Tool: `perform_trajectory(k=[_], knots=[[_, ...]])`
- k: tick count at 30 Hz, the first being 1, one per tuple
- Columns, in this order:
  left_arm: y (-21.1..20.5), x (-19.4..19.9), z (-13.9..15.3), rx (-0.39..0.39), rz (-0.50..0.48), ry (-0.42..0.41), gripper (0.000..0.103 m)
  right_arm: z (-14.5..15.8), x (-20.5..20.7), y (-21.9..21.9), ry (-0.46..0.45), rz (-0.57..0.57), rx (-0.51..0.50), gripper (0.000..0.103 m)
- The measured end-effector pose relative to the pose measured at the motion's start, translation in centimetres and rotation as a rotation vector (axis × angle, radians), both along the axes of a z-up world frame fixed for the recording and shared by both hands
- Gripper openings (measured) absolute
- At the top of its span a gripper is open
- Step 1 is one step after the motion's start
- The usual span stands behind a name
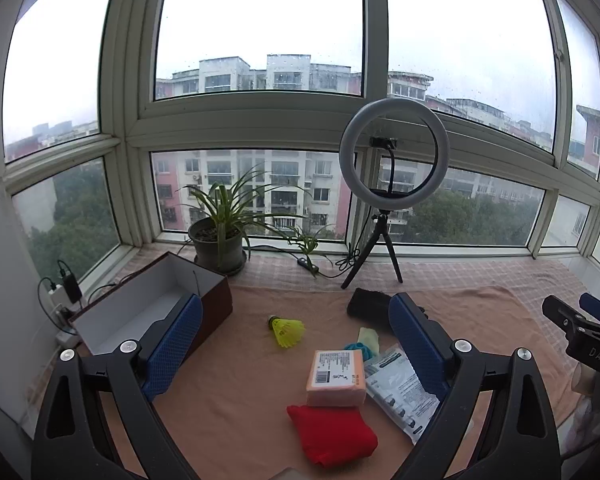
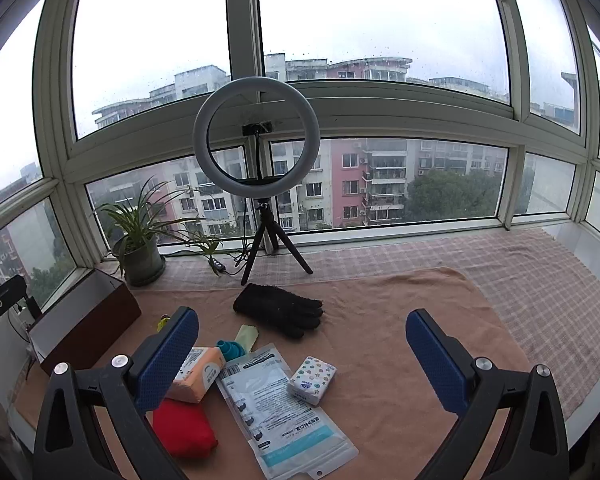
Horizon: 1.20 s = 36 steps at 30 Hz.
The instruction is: Organize soft objects
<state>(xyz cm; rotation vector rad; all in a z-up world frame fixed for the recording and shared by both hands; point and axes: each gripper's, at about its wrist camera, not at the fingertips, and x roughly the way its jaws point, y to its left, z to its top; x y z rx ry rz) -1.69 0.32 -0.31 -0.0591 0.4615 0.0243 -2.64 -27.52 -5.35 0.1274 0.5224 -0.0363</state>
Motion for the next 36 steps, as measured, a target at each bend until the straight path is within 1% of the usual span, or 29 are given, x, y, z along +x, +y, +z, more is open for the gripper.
perform_trajectory(k=[19, 36], knots=[[-0.20, 0.06, 0.12, -0.013, -0.006, 0.005, 0.095, -0.11, -0.23, -0.02, 0.004, -0.001, -0.001, 0.102], [-0.13, 0.15, 0.10, -0.012, -0.006, 0.003, 0.095, -0.42, 0.39, -0.09, 0.016, 0.001, -0.002, 0.102]])
